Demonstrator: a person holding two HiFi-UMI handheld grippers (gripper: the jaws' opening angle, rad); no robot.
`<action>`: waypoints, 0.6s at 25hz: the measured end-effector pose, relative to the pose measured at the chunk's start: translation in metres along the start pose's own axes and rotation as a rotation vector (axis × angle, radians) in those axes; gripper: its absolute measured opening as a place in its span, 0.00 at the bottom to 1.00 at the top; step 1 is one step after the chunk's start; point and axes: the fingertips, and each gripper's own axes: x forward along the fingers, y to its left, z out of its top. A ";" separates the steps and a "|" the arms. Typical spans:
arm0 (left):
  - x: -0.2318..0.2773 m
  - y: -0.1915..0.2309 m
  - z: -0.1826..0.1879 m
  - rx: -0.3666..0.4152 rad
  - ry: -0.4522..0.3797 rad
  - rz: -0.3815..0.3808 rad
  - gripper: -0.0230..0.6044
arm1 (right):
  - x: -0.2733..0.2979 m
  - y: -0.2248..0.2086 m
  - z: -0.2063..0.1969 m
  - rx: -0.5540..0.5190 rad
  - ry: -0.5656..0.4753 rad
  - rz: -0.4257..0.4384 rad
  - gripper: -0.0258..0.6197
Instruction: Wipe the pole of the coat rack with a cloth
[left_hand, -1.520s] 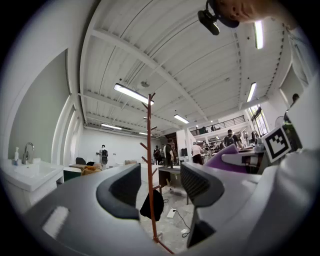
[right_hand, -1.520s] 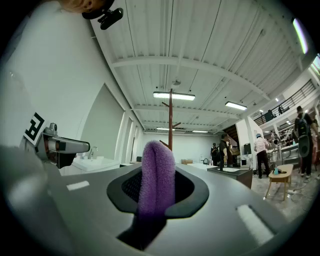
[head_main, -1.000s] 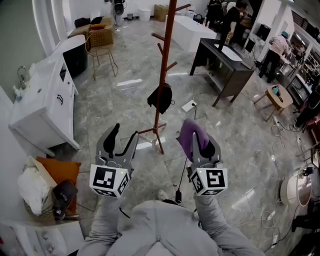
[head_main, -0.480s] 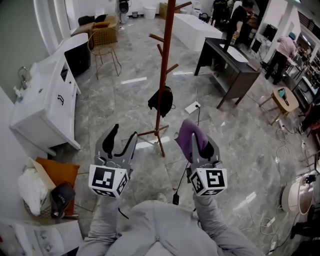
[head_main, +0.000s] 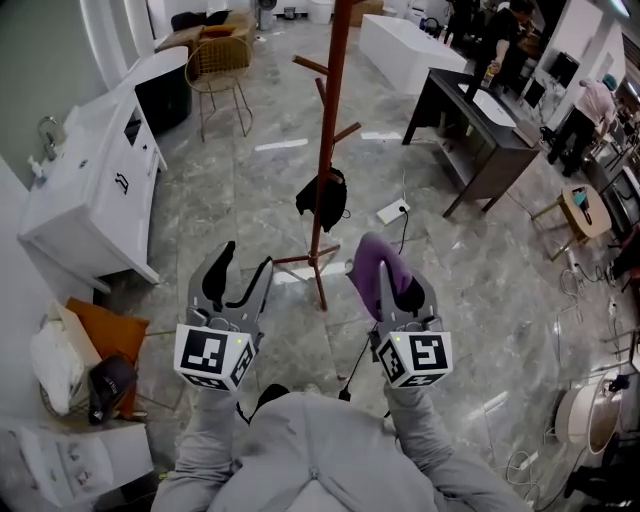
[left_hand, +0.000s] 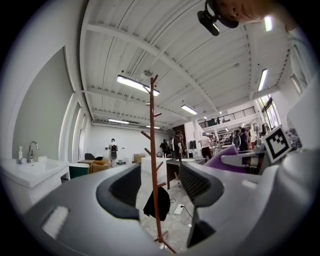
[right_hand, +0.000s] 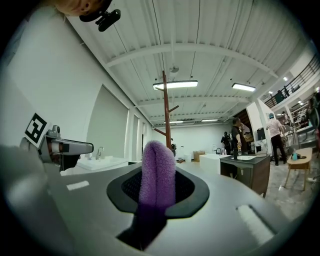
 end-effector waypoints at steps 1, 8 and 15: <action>0.003 0.001 -0.001 0.000 0.005 0.004 0.46 | 0.004 -0.002 -0.001 0.001 0.001 0.004 0.14; 0.031 0.013 -0.006 -0.003 0.013 0.005 0.46 | 0.030 -0.012 -0.009 0.014 0.014 0.006 0.14; 0.077 0.041 -0.015 -0.006 0.017 -0.040 0.46 | 0.076 -0.020 -0.017 0.014 0.017 -0.033 0.14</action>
